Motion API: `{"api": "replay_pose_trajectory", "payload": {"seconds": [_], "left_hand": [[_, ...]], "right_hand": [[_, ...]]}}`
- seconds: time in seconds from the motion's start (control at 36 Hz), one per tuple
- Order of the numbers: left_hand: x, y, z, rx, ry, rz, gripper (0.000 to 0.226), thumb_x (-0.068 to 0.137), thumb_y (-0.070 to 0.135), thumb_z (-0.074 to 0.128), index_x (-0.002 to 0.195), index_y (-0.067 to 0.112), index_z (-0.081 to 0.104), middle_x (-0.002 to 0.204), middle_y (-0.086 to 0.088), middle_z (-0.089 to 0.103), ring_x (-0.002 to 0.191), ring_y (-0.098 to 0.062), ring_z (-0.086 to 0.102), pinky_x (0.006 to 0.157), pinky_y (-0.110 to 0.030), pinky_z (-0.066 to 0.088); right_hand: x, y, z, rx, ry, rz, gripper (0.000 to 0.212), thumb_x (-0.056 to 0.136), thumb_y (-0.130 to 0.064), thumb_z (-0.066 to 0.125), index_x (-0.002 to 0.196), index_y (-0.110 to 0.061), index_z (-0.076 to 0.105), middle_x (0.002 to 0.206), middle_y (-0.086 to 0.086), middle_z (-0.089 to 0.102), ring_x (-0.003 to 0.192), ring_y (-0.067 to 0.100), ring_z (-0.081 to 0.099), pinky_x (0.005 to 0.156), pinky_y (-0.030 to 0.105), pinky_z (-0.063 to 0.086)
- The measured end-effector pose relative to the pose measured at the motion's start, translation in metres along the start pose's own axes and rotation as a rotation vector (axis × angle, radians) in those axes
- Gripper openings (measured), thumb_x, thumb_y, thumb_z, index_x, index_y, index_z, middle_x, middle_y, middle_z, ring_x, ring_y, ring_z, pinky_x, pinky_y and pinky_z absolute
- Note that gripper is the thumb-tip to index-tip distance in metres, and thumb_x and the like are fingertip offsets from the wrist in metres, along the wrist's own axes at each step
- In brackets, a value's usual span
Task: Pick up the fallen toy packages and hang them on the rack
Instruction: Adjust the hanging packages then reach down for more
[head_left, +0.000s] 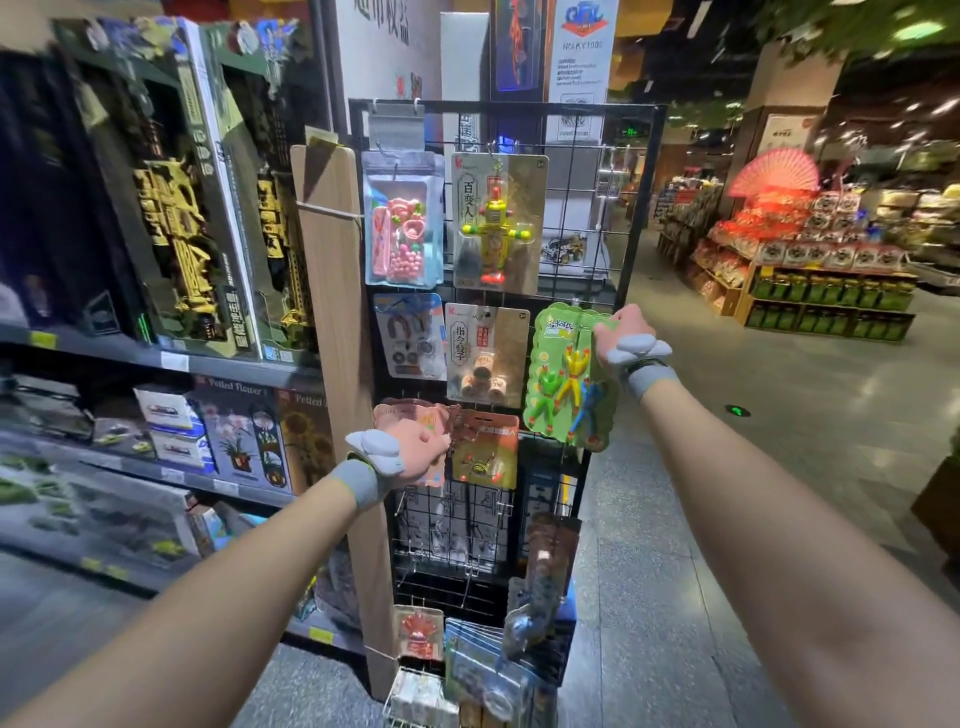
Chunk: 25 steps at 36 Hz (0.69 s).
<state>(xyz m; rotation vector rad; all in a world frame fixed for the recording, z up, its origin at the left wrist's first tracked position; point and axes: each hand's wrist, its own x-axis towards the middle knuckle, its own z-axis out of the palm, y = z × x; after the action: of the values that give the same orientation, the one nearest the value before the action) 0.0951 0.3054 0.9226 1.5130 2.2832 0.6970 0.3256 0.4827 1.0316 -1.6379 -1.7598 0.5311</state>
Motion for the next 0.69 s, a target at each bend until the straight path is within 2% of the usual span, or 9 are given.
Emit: {"api": "replay_pose_trajectory", "payload": {"seconds": [0.14,0.25,0.36,0.44,0.53,0.58,0.69], "left_hand": [[-0.007,-0.002,0.0,0.0,-0.009,-0.027,0.053,0.099,0.039,0.049,0.052,0.019,0.034,0.052,0.002,0.037,0.05,-0.015,0.034,0.049,-0.028,0.024],[-0.011,-0.007,0.004,0.005,-0.029,-0.053,0.052,0.098,0.041,0.05,0.052,0.018,0.038,0.056,0.001,0.039,0.053,-0.017,0.036,0.05,-0.028,0.026],[-0.023,-0.011,0.009,-0.016,-0.055,-0.078,0.052,0.097,0.042,0.05,0.053,0.019,0.038,0.052,0.001,0.037,0.051,-0.018,0.035,0.053,-0.028,0.028],[-0.03,-0.014,0.013,-0.032,-0.081,-0.087,0.054,0.098,0.041,0.049,0.049,0.022,0.038,0.05,0.003,0.036,0.051,-0.017,0.035,0.053,-0.028,0.027],[-0.035,-0.019,0.017,-0.027,-0.1,-0.075,0.055,0.099,0.043,0.048,0.049,0.023,0.036,0.05,0.004,0.034,0.051,-0.017,0.035,0.054,-0.027,0.028],[-0.038,-0.023,0.02,-0.034,-0.105,-0.081,0.055,0.098,0.045,0.048,0.051,0.021,0.034,0.051,0.004,0.034,0.052,-0.018,0.034,0.056,-0.028,0.03],[-0.05,-0.028,0.024,-0.055,-0.13,-0.083,0.054,0.1,0.043,0.046,0.054,0.018,0.033,0.054,0.001,0.032,0.052,-0.019,0.032,0.052,-0.027,0.026]], "right_hand": [[0.002,-0.001,0.002,-0.084,0.012,-0.009,0.025,0.099,-0.025,0.047,0.115,-0.007,0.044,0.097,0.009,0.05,0.086,0.028,0.049,0.075,0.032,0.04],[0.002,-0.002,0.003,-0.105,0.006,-0.014,0.021,0.095,-0.024,0.049,0.102,-0.009,0.036,0.095,0.009,0.05,0.083,0.029,0.049,0.072,0.035,0.041],[-0.003,0.001,0.007,-0.081,0.029,-0.001,0.023,0.095,-0.028,0.05,0.102,-0.01,0.037,0.095,0.01,0.053,0.082,0.03,0.054,0.075,0.038,0.05],[-0.009,0.006,0.007,-0.07,0.044,0.005,0.031,0.096,-0.032,0.053,0.112,-0.009,0.04,0.097,0.01,0.051,0.083,0.031,0.052,0.073,0.037,0.048],[-0.016,0.012,0.005,-0.065,0.048,0.014,0.044,0.096,-0.031,0.055,0.126,-0.004,0.038,0.114,0.016,0.057,0.098,0.036,0.058,0.078,0.038,0.046],[-0.019,0.017,0.007,-0.057,0.085,0.022,0.044,0.094,-0.027,0.055,0.127,-0.003,0.038,0.124,0.018,0.056,0.109,0.037,0.058,0.079,0.036,0.044],[-0.036,0.028,0.013,-0.042,0.137,0.071,0.041,0.09,-0.019,0.055,0.124,-0.002,0.038,0.125,0.019,0.051,0.111,0.037,0.055,0.076,0.034,0.038]]}}
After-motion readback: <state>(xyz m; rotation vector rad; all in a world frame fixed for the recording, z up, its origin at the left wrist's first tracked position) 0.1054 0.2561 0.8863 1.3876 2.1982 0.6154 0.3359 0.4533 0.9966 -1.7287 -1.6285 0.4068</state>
